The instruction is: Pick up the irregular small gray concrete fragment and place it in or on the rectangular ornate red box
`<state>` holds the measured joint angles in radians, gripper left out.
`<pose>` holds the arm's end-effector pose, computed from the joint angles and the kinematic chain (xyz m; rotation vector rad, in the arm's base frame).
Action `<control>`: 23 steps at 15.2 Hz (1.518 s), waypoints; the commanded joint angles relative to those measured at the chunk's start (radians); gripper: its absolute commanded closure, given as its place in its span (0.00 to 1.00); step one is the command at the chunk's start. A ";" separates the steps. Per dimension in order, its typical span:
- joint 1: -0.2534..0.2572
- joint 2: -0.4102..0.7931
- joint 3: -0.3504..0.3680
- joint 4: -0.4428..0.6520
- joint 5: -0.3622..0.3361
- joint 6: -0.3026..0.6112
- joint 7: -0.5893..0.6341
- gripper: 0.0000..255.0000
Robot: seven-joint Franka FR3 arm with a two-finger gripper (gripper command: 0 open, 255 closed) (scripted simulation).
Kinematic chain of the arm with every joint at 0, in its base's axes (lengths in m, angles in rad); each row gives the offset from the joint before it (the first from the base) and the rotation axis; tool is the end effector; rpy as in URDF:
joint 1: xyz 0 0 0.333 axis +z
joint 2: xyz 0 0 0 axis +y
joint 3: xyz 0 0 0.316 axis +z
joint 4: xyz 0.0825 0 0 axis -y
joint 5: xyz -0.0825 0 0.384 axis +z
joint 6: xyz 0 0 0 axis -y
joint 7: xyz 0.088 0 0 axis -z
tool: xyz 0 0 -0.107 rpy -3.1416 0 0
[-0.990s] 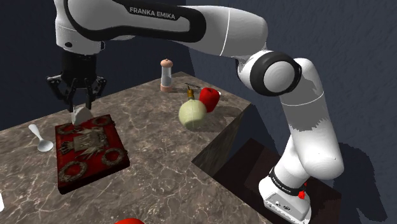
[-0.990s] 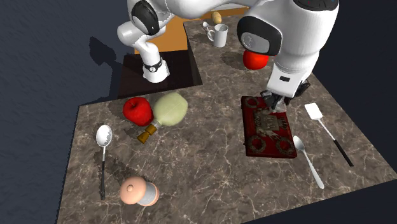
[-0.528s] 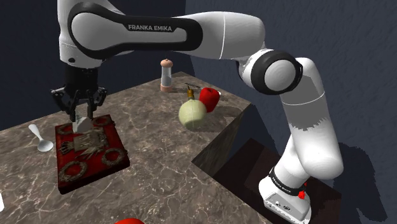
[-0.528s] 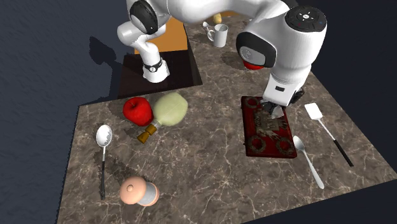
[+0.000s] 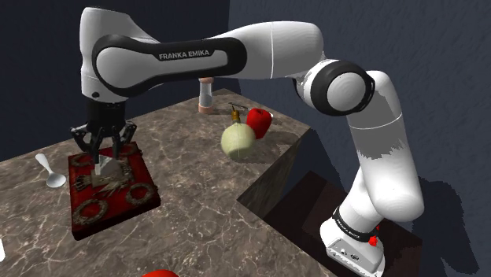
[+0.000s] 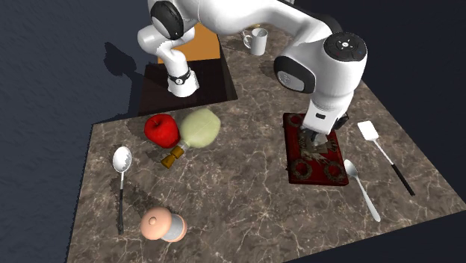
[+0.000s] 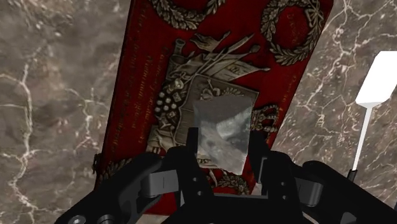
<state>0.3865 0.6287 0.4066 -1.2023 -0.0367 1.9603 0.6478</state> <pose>0.5772 0.4667 0.4520 -2.8786 -0.0935 -0.0078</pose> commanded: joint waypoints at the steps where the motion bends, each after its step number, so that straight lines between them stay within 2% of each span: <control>1: -0.003 0.001 0.000 -0.026 0.000 0.027 -0.002 1.00; 10: -0.003 0.002 -0.001 -0.034 0.000 0.035 -0.003 1.00; 11: -0.004 0.001 -0.001 -0.034 0.000 0.035 -0.003 0.00; 16: -0.003 0.002 -0.001 -0.034 0.000 0.035 -0.003 0.00; 20: -0.016 -0.035 0.005 0.032 0.011 -0.067 -0.009 0.00; 23: -0.017 -0.035 0.005 0.032 0.011 -0.067 -0.009 0.00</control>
<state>0.3692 0.5924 0.4112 -1.1755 -0.0250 1.8980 0.6384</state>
